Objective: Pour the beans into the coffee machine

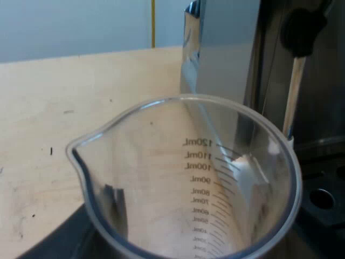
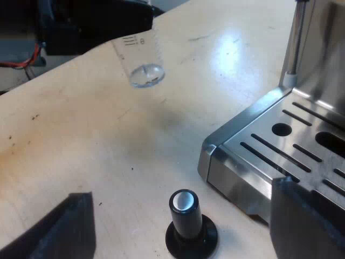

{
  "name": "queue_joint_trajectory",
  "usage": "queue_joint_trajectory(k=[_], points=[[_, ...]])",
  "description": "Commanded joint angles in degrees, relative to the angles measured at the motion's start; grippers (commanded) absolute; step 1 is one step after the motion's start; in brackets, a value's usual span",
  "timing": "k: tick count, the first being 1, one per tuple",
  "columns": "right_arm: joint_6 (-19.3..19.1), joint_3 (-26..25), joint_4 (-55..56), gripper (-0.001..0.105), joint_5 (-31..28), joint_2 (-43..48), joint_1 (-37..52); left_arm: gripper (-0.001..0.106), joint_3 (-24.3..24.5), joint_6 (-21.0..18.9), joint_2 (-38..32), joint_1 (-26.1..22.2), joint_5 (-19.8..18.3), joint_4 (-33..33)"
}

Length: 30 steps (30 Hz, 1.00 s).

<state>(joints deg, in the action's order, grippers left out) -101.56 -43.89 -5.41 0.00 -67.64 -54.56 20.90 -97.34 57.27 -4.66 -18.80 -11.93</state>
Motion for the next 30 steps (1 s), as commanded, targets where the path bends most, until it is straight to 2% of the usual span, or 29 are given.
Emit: queue_joint_trajectory(k=[1, 7, 12, 15, 30], points=[[-0.1, -0.6, -2.6, 0.068, -0.3, -2.1, -0.1, 0.028, 0.0, -0.6, 1.6, 0.0, 0.3, -3.3], [-0.1, -0.6, -3.7, 0.068, -0.3, -2.2, -0.1, 0.028, 0.0, -0.2, 7.3, 0.0, 2.5, -10.4], [-0.1, -0.6, -3.9, 0.068, -0.3, -2.2, -0.1, 0.028, 0.0, -0.2, 13.9, 0.0, 2.3, -17.3], [-0.1, -0.6, -4.2, 0.068, -0.3, -2.2, -0.1, 0.028, 0.0, -0.2, 17.8, 0.0, 0.6, -21.5], [-0.1, -0.6, -4.9, 0.068, -1.3, -2.2, -0.1, 0.030, 0.0, -0.2, 31.7, 0.0, -0.8, -32.1]])
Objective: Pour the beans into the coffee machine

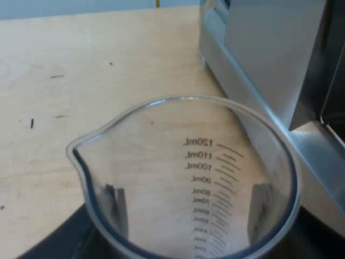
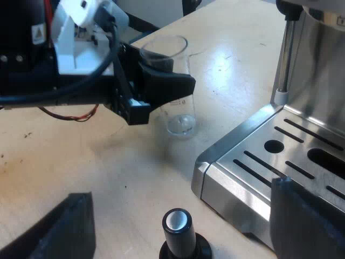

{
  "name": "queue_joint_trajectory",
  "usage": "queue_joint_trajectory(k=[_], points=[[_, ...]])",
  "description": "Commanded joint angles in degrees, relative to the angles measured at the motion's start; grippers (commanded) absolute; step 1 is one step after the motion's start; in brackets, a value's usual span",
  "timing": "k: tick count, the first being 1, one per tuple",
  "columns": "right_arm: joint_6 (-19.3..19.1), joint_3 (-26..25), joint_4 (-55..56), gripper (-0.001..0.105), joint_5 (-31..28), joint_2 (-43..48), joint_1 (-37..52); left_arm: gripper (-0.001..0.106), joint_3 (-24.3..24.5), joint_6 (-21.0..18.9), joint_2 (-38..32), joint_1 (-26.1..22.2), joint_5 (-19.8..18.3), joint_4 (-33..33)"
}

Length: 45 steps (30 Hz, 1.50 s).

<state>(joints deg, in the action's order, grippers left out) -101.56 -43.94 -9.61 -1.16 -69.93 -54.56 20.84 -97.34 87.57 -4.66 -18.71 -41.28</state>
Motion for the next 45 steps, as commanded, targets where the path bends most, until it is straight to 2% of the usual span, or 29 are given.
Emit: queue_joint_trajectory(k=[1, 5, 6, 7, 8, 9, 18, 21, 22, 24, 33, 38, 41, 45], points=[[-0.1, -0.6, -0.8, 0.068, -0.2, 0.1, -0.1, 0.032, 0.1, -0.2, 1.6, 0.0, -0.9, -2.8], [-0.1, -0.6, -0.9, 0.068, -0.2, 0.1, -0.1, 0.049, 0.1, -0.2, 1.7, 0.0, -0.9, -2.8], [-0.1, -0.6, -0.8, 0.068, -0.3, 0.1, -0.1, 0.086, 0.1, -0.2, 1.7, 0.0, -0.9, -3.0], [-0.1, -0.6, -0.8, 0.068, -0.3, 0.1, -0.1, 0.090, 0.1, -0.2, 1.7, 0.0, -0.9, -2.8], [-0.1, -0.6, -0.8, 0.068, -0.3, 0.1, -0.1, 0.101, 0.1, -0.2, 1.7, 0.0, -0.9, -2.7], [-0.1, -0.6, -0.8, 0.068, -0.3, 0.1, -0.1, 0.105, 0.1, -0.2, 1.7, 0.0, -0.9, -2.8], [-0.1, -0.6, -0.8, 0.068, -0.3, 0.1, -0.1, 0.105, 0.1, -0.2, 1.7, 0.0, -0.9, -2.6], [-0.1, -0.6, -0.8, 0.068, -0.3, 0.1, -0.1, 0.105, 0.1, -0.2, 1.7, 0.0, -0.9, 0.0], [-0.1, -0.6, -0.8, 0.068, -0.3, 0.1, -0.1, 0.105, 0.1, -0.2, 1.7, 0.0, -0.9, 3.6], [-0.1, -0.6, -0.8, 0.068, -0.3, 0.1, -0.1, 0.105, 0.2, -0.3, 1.5, 0.0, -0.9, 6.7], [-0.1, -0.6, -0.8, 0.068, -0.3, 0.1, -0.1, 0.105, 0.2, -1.3, 1.1, 0.0, -0.9, 8.2], [-0.1, -0.6, -0.8, 0.068, -0.3, 0.1, -0.1, 0.105, 0.2, -1.4, -1.7, 0.0, -0.9, 16.4], [-0.1, -0.6, -0.8, 0.068, -0.3, 0.1, -0.1, 0.105, 0.2, -1.4, -3.7, 0.0, -0.7, 18.3], [0.1, -0.6, -0.8, 0.068, -0.3, 0.1, -0.1, 0.105, 0.2, -1.4, -8.7, 0.0, 1.0, 25.3]])
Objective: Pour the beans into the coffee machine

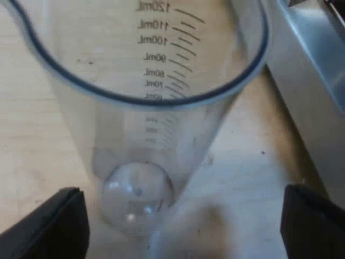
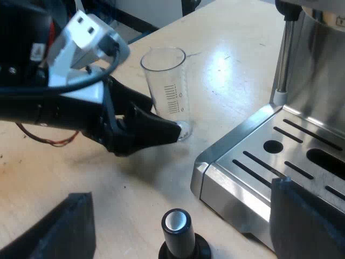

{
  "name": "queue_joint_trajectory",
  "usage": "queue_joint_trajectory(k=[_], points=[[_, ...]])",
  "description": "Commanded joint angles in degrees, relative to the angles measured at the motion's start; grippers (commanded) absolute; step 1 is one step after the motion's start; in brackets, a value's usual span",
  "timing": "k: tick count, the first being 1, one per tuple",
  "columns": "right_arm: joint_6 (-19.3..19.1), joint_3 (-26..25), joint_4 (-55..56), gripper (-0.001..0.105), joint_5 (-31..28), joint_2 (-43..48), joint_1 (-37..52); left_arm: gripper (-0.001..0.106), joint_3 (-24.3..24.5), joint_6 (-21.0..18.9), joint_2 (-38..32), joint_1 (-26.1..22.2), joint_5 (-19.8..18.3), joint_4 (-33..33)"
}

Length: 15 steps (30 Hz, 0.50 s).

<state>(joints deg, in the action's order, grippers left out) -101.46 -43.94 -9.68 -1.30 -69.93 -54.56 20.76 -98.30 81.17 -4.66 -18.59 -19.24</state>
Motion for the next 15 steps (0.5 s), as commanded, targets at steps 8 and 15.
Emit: queue_joint_trajectory(k=[8, 15], points=[[3.6, -0.6, -0.7, 0.068, -0.1, 0.1, -0.1, 0.105, 1.4, -0.9, -10.3, 0.3, 1.3, 19.2], [10.5, -0.6, -0.7, 0.068, -0.1, 0.7, -0.1, 0.105, 7.0, -0.7, -16.9, 0.3, 1.3, 34.0]])
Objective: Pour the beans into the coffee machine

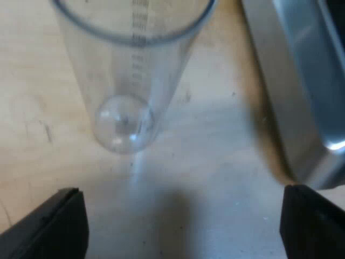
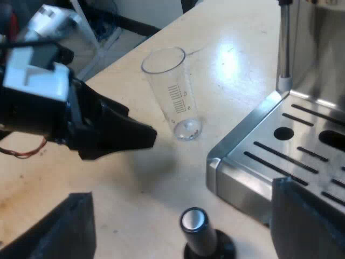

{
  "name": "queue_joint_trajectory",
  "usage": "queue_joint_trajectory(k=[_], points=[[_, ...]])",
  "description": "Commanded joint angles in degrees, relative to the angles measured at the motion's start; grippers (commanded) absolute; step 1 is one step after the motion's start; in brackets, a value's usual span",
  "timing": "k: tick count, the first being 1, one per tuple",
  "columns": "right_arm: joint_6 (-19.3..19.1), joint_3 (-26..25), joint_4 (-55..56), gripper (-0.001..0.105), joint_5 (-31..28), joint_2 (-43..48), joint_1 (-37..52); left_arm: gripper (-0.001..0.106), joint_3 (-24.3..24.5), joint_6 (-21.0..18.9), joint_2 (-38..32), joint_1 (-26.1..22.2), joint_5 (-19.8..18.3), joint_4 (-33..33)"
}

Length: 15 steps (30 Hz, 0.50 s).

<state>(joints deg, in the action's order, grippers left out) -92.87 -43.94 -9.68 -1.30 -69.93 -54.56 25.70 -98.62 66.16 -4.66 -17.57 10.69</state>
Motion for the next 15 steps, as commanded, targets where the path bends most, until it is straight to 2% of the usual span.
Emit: queue_joint_trajectory(k=[1, 2, 4, 8, 9, 13, 15], points=[[2.1, -0.6, -0.4, 0.068, -0.1, 1.1, -0.1, 0.105, 3.4, -0.4, -3.0, 0.3, 0.3, 6.8], [2.1, -0.6, -0.2, 0.068, -0.1, 1.3, -0.1, 0.105, 3.6, -0.4, -3.3, 0.3, 0.3, 7.2], [2.1, -0.6, 0.5, 0.068, -0.1, 1.9, -0.1, 0.105, 5.9, -0.2, -5.0, 0.3, 0.5, 12.1], [2.1, -1.0, 3.8, 0.068, -0.9, 3.2, -0.1, 0.105, 7.6, 0.1, -6.3, 0.3, 0.9, 15.5], [2.1, -2.8, 12.6, 0.068, -4.5, 5.6, -0.1, 0.105, 8.0, 0.1, -6.7, 0.3, 0.9, 16.4], [1.6, -4.4, 18.9, 0.068, -4.6, 8.3, -0.1, 0.105, 10.9, 0.6, -10.7, 0.3, 0.9, 22.2], [1.6, -5.1, 21.2, 0.068, -4.6, 9.9, -0.1, 0.105, 11.1, 0.6, -11.2, 0.3, 0.9, 22.8]])
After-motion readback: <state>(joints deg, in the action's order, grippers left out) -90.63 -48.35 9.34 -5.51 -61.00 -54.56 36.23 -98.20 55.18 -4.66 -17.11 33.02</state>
